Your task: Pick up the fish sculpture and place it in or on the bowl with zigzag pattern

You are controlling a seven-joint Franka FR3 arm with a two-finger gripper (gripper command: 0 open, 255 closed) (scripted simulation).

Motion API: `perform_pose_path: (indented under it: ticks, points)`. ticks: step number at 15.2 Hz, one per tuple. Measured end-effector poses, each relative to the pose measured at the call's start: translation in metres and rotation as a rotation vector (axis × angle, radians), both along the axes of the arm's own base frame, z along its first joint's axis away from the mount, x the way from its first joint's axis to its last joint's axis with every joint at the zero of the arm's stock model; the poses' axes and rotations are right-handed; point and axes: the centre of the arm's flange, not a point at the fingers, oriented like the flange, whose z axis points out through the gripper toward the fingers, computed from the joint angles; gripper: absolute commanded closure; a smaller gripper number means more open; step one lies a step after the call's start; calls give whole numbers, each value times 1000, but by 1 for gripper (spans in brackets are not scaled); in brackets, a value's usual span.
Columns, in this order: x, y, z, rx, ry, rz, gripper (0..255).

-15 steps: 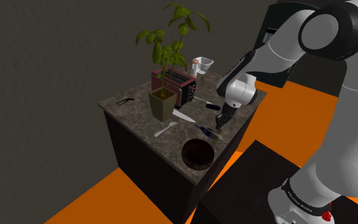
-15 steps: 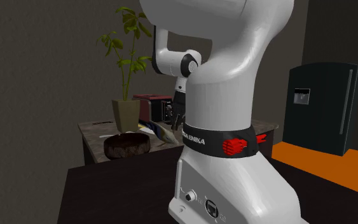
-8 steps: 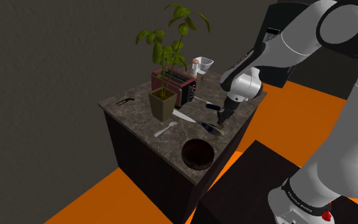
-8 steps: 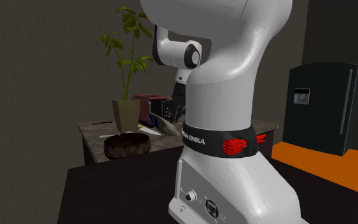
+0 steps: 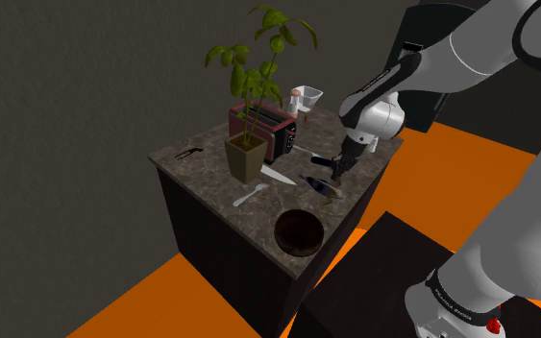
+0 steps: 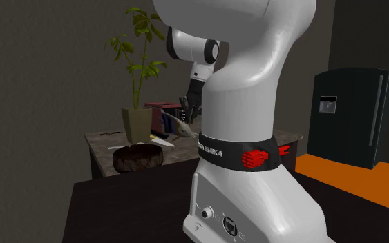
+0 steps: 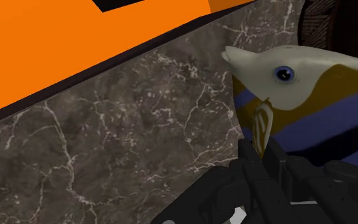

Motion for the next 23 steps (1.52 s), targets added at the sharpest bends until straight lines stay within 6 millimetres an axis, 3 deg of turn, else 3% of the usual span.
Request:
perform_pose_path:
  ticks: [12, 23]
  points:
    - [-1, 5, 60, 0, 0, 0, 255]
    - [-44, 141, 82, 0, 0, 3, 255]
